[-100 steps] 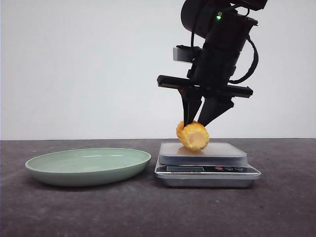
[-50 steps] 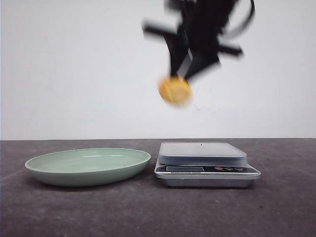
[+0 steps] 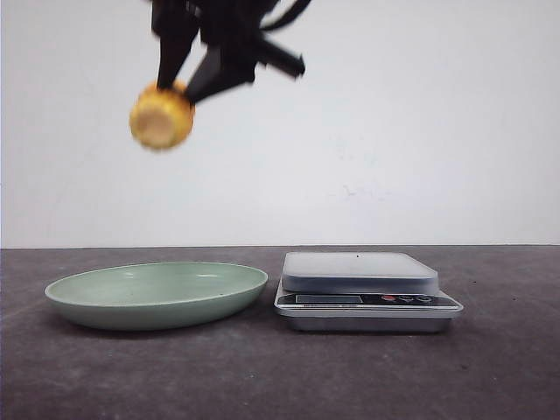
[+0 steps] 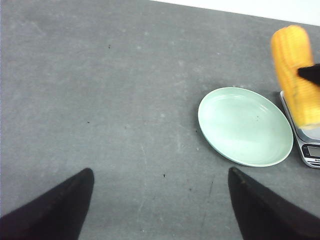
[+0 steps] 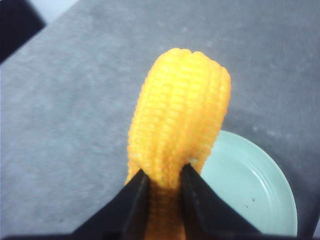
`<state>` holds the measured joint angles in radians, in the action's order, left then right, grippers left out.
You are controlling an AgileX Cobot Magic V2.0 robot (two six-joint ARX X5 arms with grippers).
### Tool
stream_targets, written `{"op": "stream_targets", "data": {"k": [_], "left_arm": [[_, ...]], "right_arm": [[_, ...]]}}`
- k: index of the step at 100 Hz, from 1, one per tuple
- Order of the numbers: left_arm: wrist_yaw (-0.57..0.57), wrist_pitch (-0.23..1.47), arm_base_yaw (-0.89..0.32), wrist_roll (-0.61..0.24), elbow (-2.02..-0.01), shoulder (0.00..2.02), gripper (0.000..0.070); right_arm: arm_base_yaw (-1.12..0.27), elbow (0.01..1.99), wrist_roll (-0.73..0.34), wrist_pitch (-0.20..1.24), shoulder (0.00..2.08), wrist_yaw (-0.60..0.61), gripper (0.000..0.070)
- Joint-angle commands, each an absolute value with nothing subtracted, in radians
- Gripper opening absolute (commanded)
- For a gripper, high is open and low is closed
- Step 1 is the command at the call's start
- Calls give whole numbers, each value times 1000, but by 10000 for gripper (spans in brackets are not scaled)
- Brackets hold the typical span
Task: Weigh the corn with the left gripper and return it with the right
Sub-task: 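Lift the corn cob and carry it back over the plate with the right gripper, then release the corn cob onto the plate and raise the right gripper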
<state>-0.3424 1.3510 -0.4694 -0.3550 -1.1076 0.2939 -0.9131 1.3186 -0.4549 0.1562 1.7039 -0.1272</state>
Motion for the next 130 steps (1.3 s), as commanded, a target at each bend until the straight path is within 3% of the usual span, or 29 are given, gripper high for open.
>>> {"op": "stream_targets", "data": {"k": [1,59,64,76,81,105,130], "left_arm": [[-348,1343,-472,-347,-1117,293,503],[-348,1346,-472,-353,-1117,293,503],[-348,1346,-472,-353,-1117,293,503],[-348,1346,-472,-353,-1117,293,503],[-348,1346,-472,-353,-1117,293,503],[-348,1348,-472,-352,-1117,293,503],[-348,1345,-472,-352,-1117,293,503]], "right_arm": [[-917,1339,-490,149,1765,-131,0],[-874,1340,-529,108,1971,-72,3],[-875,1340,-532,103,1975,-71,78],[-875,1340,-532,78,1975,-70,493],[-875,1340,-532,62,1975,-62,580],[-856,1351,-504,52,1912,-27,554],[-759,1351,-352,177,1622,-37,550]]}}
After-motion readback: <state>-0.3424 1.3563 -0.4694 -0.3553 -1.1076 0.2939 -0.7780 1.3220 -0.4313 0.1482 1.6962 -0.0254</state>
